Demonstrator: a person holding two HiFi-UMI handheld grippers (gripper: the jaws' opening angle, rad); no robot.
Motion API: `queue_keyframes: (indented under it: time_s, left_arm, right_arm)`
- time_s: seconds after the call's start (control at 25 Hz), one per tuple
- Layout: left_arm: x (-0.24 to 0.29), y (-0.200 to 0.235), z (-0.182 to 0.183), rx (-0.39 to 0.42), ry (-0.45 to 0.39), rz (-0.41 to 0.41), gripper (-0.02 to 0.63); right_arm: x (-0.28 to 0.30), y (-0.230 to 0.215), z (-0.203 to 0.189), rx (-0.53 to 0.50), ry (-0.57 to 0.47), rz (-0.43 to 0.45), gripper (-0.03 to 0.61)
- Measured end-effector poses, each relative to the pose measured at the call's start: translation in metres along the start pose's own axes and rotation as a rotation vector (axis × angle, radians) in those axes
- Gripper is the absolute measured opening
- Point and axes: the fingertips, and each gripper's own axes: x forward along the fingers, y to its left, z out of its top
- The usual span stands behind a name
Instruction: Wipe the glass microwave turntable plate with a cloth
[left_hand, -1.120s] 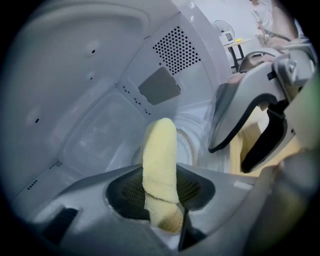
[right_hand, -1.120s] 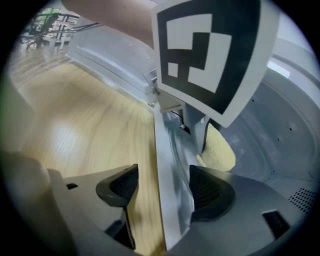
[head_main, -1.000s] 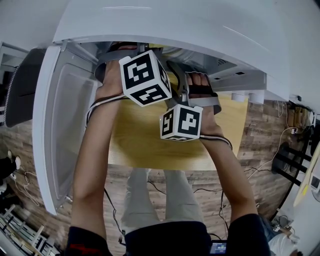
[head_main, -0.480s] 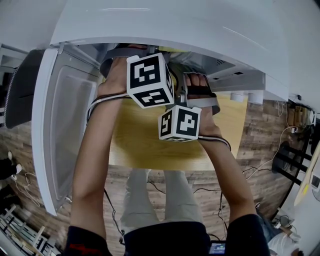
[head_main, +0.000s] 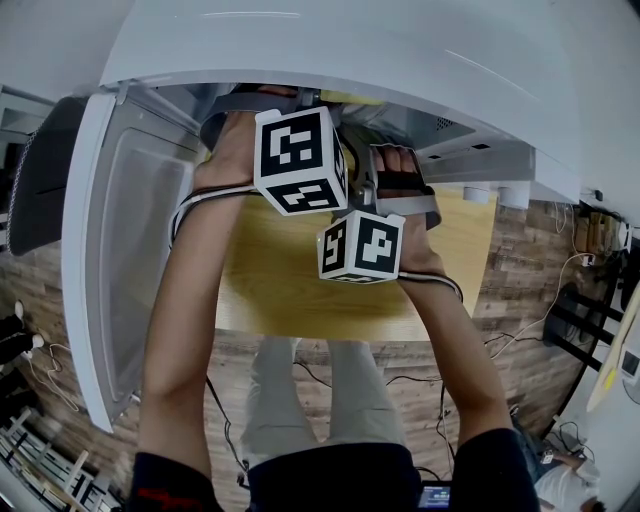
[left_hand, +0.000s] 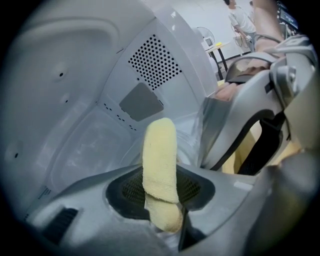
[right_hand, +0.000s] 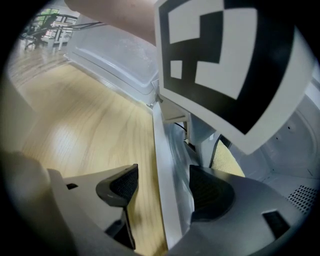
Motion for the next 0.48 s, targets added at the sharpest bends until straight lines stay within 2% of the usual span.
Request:
queue_keyframes:
  time_s: [0.48]
  left_arm:
    - [-0.002,0.010,-0.020,-0.036,0.079,0.043,0.123]
  right_arm:
    - [-0.001,0.000,0.000,0.006,-0.007,-0.005,0.304]
